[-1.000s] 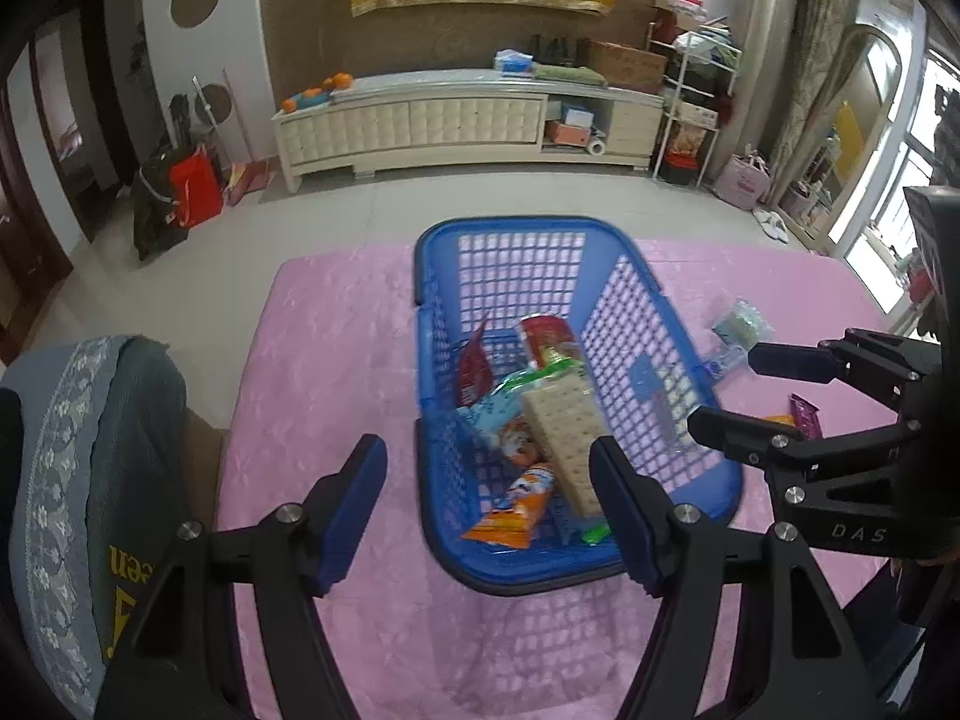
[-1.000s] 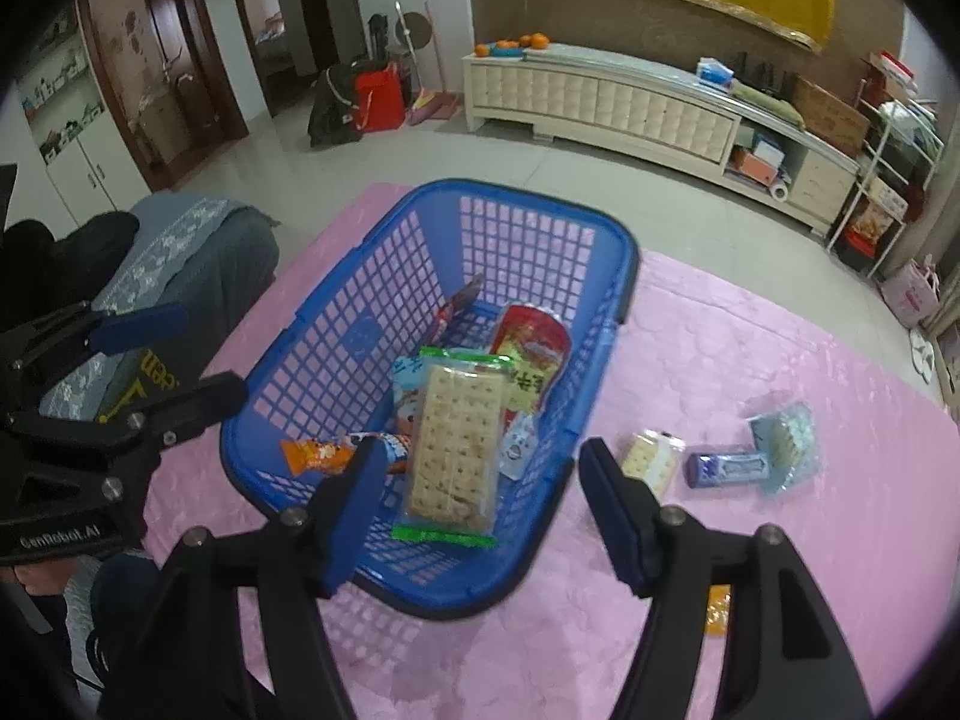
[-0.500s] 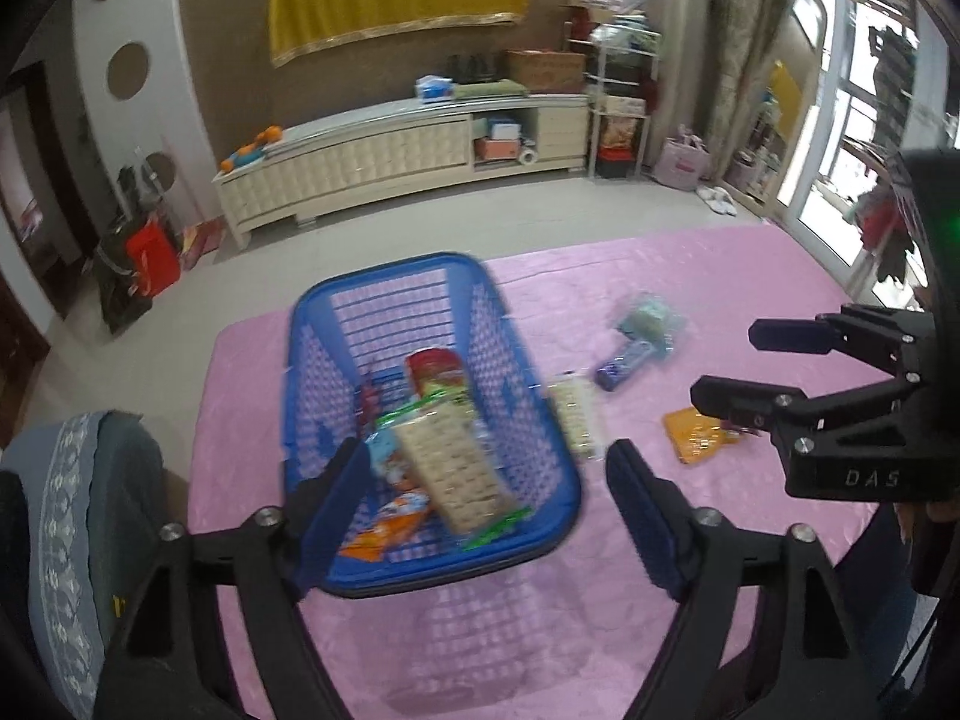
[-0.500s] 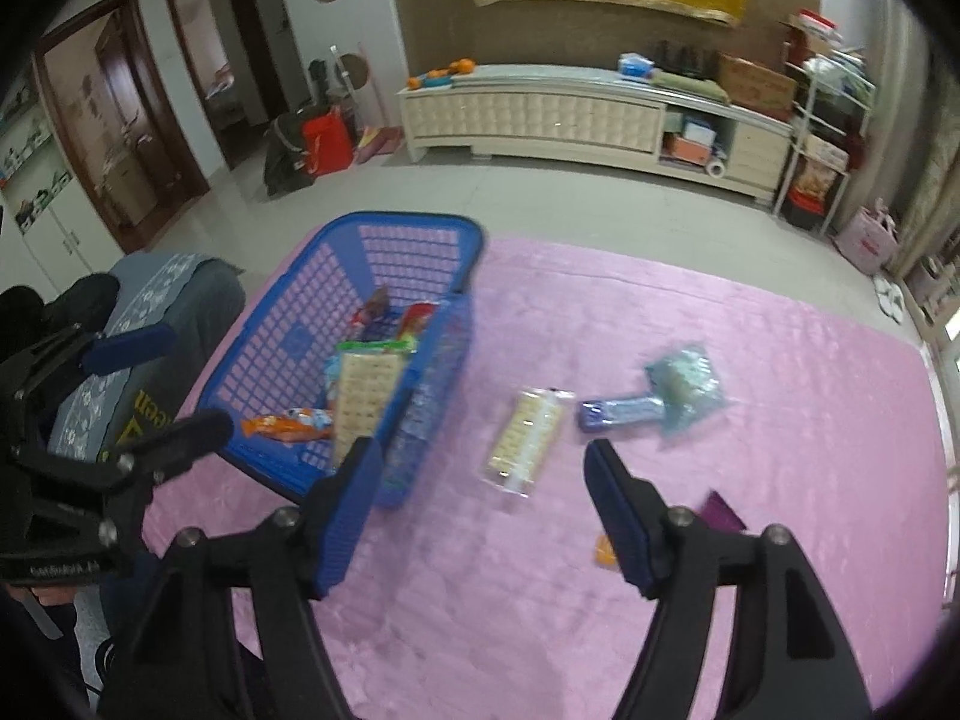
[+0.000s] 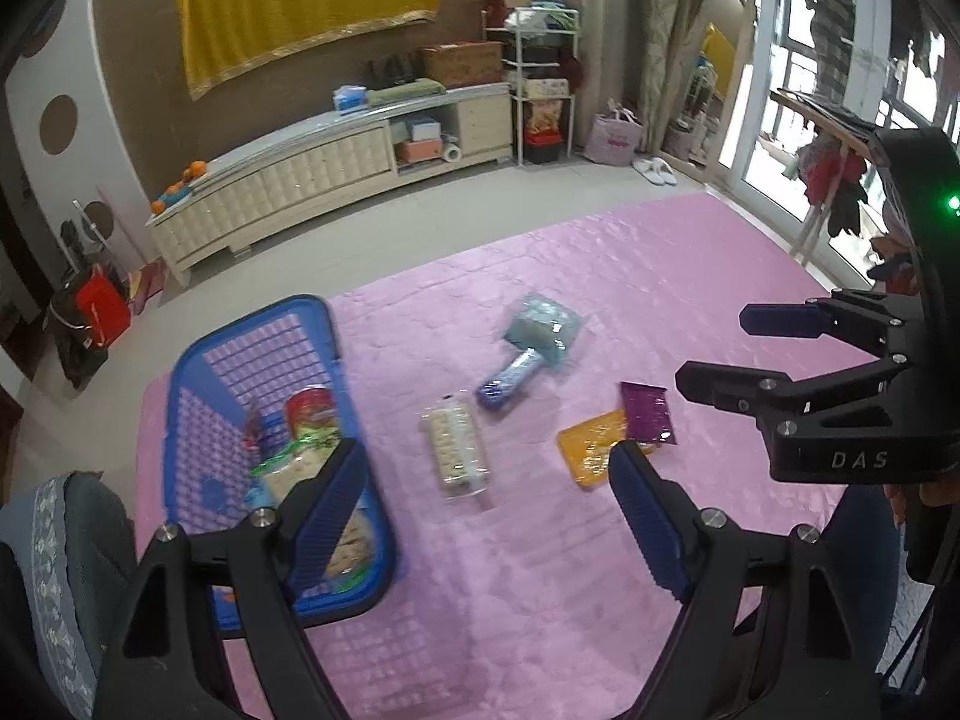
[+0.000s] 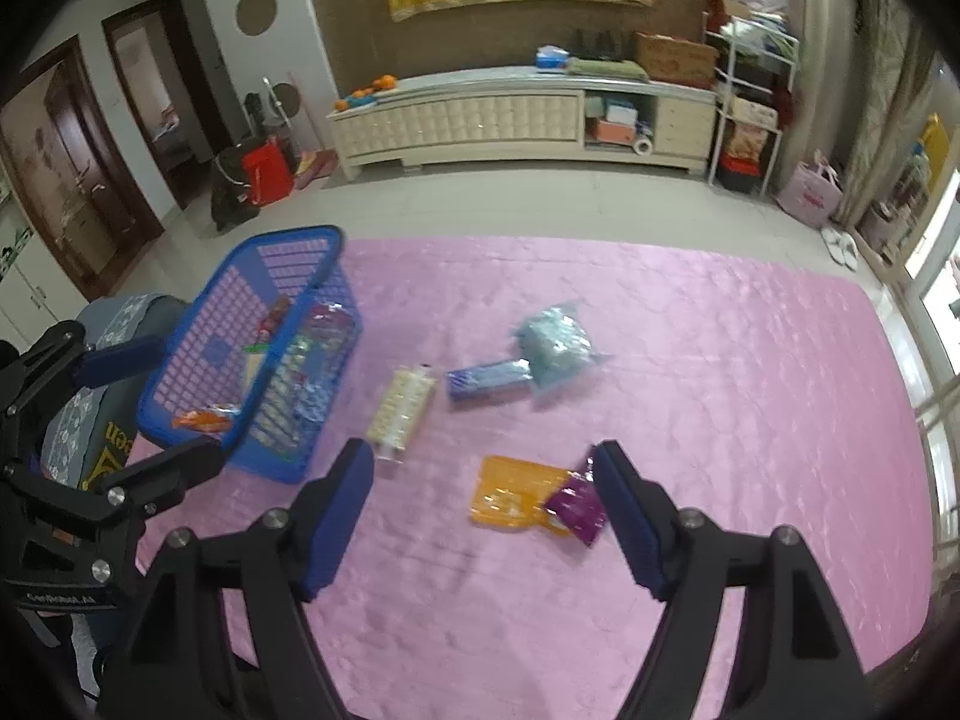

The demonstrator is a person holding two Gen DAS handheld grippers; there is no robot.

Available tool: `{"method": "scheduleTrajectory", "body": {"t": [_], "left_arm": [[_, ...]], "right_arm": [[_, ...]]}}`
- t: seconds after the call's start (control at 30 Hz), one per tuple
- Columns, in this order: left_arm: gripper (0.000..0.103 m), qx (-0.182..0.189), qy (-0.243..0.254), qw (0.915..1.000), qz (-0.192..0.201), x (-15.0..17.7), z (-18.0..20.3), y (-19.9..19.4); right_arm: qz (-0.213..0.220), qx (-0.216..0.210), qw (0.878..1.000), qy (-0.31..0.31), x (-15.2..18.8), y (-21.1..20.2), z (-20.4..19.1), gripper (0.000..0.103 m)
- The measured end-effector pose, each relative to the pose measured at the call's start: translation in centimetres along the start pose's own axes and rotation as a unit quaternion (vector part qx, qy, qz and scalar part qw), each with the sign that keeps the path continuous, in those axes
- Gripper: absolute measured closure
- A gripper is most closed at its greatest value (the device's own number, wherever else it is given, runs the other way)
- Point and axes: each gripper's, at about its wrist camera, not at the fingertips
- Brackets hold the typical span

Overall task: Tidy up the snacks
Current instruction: 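Move both grippers over the purple packet and the yellow packet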

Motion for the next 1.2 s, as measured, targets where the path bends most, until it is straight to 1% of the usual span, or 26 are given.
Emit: {"method": "scheduleTrajectory", "body": {"t": [0.17, 0.33, 0.4, 0.47, 0.53, 0.7, 0.77, 0.93, 1.13, 1.2], "left_arm": [[0.022, 0.006, 0.009, 0.9998, -0.017, -0.5, 2.1, 2.1], [0.022, 0.012, 0.009, 0.9992, -0.036, -0.7, 3.5, 4.5], [0.022, 0.011, 0.006, 0.999, -0.043, -0.8, 3.8, 5.5], [0.022, 0.006, -0.003, 0.9992, -0.04, -1.0, 3.9, 6.1], [0.022, 0.01, -0.01, 0.999, -0.042, -1.2, 3.7, 7.0], [0.022, 0.019, -0.02, 0.9977, -0.062, -1.4, 3.6, 9.6], [0.022, 0.019, -0.02, 0.997, -0.072, -1.2, 3.5, 10.8], [0.022, 0.03, -0.035, 0.9943, -0.096, -0.8, 2.6, 13.5], [0.022, 0.038, -0.042, 0.9924, -0.109, -0.4, 1.9, 15.4], [0.022, 0.033, -0.037, 0.9926, -0.11, -0.4, 1.8, 15.8]], "right_arm": [[-0.012, 0.002, 1.0, 0.019, 0.9, 1.0, 3.1, 0.023], [-0.035, 0.002, 0.999, 0.034, 1.6, 2.7, 5.4, 0.023], [-0.046, 0.001, 0.998, 0.043, 1.8, 3.5, 6.3, 0.023], [-0.054, -0.003, 0.997, 0.053, 2.1, 4.3, 7.2, 0.023], [-0.066, -0.004, 0.996, 0.066, 2.1, 5.3, 7.9, 0.023], [-0.107, -0.018, 0.989, 0.106, 2.2, 8.6, 9.2, 0.023], [-0.125, -0.029, 0.984, 0.124, 2.2, 10.3, 9.6, 0.023], [-0.162, -0.039, 0.974, 0.156, 2.2, 13.5, 10.2, 0.023], [-0.197, -0.036, 0.963, 0.183, 1.7, 16.5, 10.8, 0.023], [-0.208, -0.024, 0.961, 0.183, 1.6, 17.0, 10.9, 0.023]]}}
Point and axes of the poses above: each gripper's, at about its wrist camera, not at the fingertips, and y roughly the way its jaws point, z to its right, x to its underside, and after that the axes turned 5 degrees about -z, right-handed
